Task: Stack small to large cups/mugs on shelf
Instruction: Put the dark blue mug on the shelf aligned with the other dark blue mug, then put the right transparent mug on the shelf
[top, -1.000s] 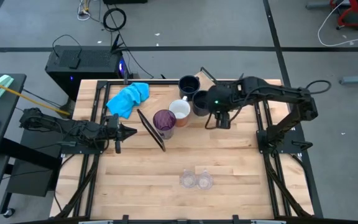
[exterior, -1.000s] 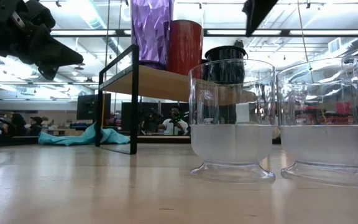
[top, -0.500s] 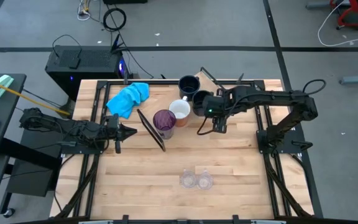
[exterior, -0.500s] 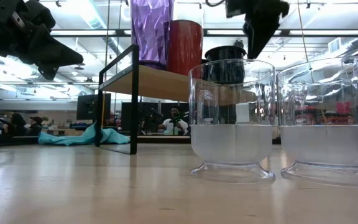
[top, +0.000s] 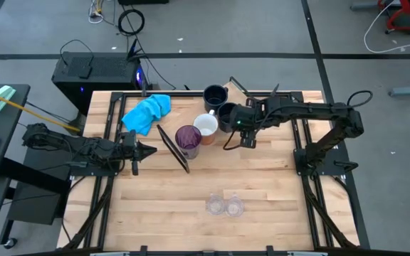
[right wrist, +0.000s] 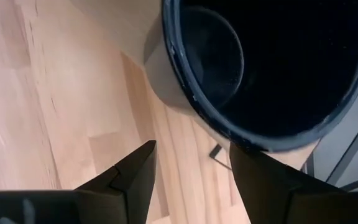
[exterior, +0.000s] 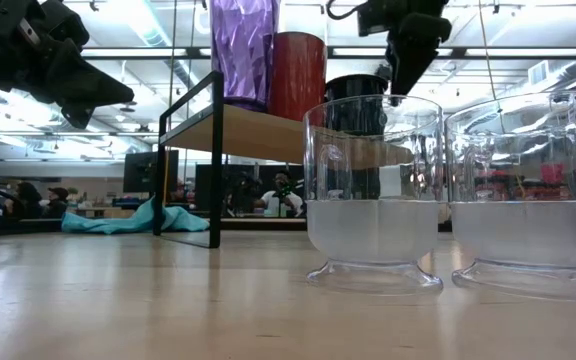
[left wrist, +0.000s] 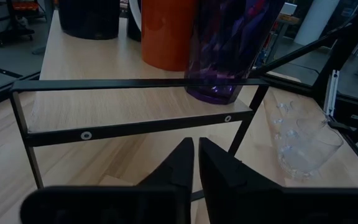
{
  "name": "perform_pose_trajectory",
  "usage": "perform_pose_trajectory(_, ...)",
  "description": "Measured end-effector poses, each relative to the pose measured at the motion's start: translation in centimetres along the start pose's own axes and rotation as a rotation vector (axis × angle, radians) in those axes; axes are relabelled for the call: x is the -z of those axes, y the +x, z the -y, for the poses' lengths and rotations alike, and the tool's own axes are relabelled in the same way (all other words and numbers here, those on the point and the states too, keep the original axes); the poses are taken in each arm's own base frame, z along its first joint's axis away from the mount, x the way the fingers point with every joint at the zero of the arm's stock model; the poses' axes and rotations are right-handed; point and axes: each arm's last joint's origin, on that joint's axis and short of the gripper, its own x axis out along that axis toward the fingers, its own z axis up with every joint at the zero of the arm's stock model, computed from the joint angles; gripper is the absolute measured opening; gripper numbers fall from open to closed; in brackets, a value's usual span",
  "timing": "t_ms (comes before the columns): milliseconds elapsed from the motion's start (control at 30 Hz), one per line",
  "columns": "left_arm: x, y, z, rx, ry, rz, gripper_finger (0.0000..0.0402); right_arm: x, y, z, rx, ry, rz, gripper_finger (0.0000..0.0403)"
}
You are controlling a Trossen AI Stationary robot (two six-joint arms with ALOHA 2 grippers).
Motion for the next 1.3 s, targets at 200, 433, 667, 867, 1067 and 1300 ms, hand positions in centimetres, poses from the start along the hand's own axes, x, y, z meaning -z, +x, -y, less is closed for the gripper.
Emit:
perform_pose_trajectory(200,0.0,0.0,0.0,0.000,0.000,0.000,0.0040,0.3,0.0,0.0,-0.003,-0.010,-0.034,0.0210)
perform_pose_trajectory(433,0.0,0.0,0.0,0.000,0.000,0.000,0.0035,0.4,0.0,-0.3,-0.098,0.003,-0.036,0.0210)
perform_pose_trajectory(667,0.0,0.0,0.0,0.000,0.000,0.000,0.0028,0.4,-0.2,-4.7,-0.257,0.019,-0.002,0.0210)
perform_pose_trajectory(867,0.0,0.0,0.0,0.000,0.000,0.000,0.0035,-0.1,-1.0,-10.1,-0.357,-0.033,0.206,0.0210)
perform_pose_trajectory(1067,0.0,0.0,0.0,-0.001,0.000,0.000,0.0041,-1.4,-0.9,-15.2,-0.447,-0.100,0.371,0.0210)
perform_pose_trajectory(1300,0.0,0.0,0.0,-0.001,0.000,0.000,0.0033,-2.2,0.6,-20.5,-0.566,-0.147,0.410,0.0210)
